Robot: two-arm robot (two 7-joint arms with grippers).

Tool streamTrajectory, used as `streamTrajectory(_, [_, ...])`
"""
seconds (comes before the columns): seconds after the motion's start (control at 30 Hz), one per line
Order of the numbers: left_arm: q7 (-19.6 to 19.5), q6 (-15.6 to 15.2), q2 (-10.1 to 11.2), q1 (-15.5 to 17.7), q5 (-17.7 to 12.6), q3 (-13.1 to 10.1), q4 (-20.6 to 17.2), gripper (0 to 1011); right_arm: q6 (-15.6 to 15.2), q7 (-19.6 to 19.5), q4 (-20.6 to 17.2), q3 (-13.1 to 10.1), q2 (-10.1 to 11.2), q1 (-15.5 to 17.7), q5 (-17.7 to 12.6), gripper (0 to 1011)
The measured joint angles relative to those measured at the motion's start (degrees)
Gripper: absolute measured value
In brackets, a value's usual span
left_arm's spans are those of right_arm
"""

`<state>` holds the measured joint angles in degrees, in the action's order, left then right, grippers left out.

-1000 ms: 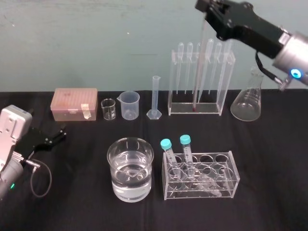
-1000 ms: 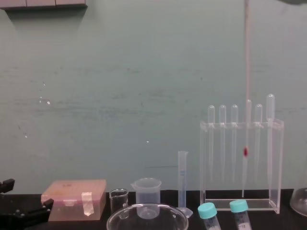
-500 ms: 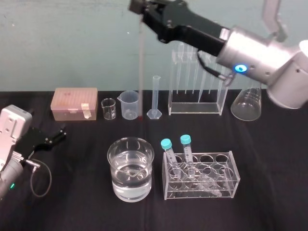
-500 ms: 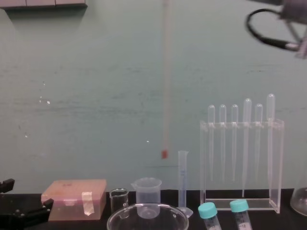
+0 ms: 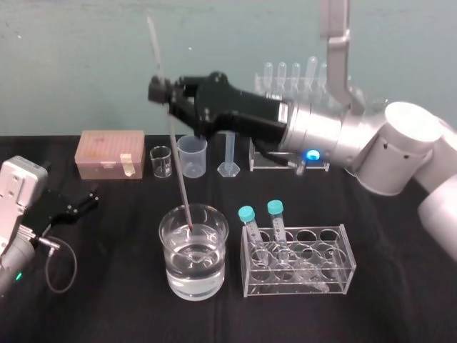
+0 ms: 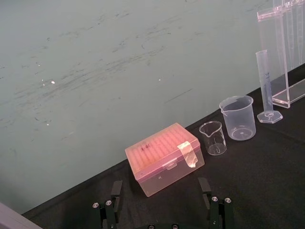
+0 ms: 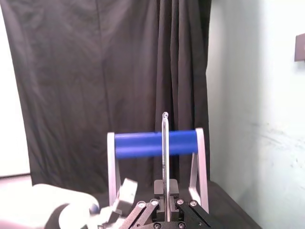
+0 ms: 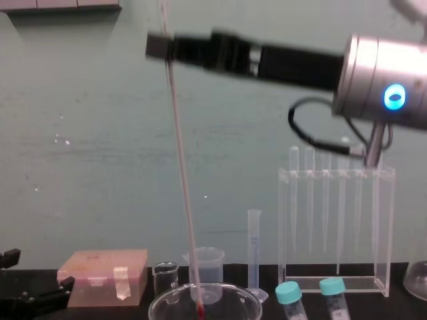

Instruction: Hold the thermometer with one hand and immerse one end into the beaker, then reinsert it into the test tube rack.

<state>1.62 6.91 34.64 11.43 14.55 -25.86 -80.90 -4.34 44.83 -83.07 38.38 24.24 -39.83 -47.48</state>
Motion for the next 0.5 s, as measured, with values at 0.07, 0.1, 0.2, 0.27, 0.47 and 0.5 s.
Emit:
streamTrajectory(0.07, [0.0, 0.0, 0.0, 0.0, 0.0, 0.0, 0.0, 1008, 1.8, 0.8, 1.2, 0.9, 0.0, 0.3, 1.3, 57])
streamTrajectory(0.1, [0.0, 0.0, 0.0, 0.0, 0.0, 0.0, 0.0, 1008, 2.7, 1.2, 2.2, 1.3, -0.1, 0.6, 1.9, 57])
streamTrajectory(0.2, [0.0, 0.0, 0.0, 0.0, 0.0, 0.0, 0.0, 1008, 3.5, 1.7, 3.3, 1.7, -0.3, 1.1, 2.2, 57])
streamTrajectory(0.27, [0.0, 0.0, 0.0, 0.0, 0.0, 0.0, 0.0, 1008, 4.0, 2.0, 4.5, 2.0, -0.7, 1.5, 2.4, 57])
streamTrajectory(0.47, [0.0, 0.0, 0.0, 0.0, 0.0, 0.0, 0.0, 1008, 5.4, 3.0, 6.7, 2.3, -1.3, 2.7, 3.1, 57])
streamTrajectory(0.5, [0.0, 0.0, 0.0, 0.0, 0.0, 0.0, 0.0, 1008, 5.6, 3.0, 6.9, 2.3, -1.4, 2.8, 3.3, 57])
